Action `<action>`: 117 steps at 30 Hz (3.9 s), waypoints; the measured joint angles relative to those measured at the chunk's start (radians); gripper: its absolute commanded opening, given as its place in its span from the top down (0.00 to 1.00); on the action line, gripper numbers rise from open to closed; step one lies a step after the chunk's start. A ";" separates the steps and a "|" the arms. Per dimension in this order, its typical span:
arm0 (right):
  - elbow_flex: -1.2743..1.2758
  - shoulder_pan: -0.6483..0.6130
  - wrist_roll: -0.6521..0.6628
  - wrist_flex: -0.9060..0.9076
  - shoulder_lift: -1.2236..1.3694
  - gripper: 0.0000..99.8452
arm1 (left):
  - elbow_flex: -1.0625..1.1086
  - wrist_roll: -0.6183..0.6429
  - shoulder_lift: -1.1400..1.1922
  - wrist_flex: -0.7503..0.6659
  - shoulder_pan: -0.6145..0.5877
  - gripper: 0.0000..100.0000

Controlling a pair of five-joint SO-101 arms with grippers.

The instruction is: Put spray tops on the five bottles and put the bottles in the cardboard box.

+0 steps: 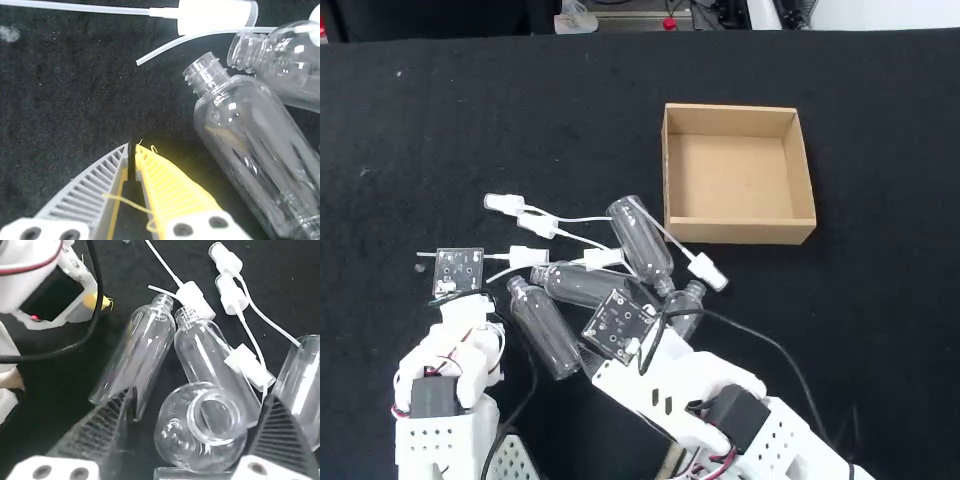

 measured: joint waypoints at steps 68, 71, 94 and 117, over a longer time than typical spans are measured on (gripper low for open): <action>-0.706 0.443 0.132 0.048 0.615 0.99 | 0.000 0.000 0.000 0.000 0.000 0.97; -0.646 0.443 0.126 -0.034 0.638 0.99 | 0.000 0.000 0.000 0.000 0.000 0.97; -0.404 0.476 0.120 -0.092 0.523 0.99 | 0.000 0.000 0.000 0.000 0.046 0.97; -0.324 0.476 0.118 -0.109 0.399 0.99 | -0.473 -0.454 0.009 -0.097 -0.374 0.76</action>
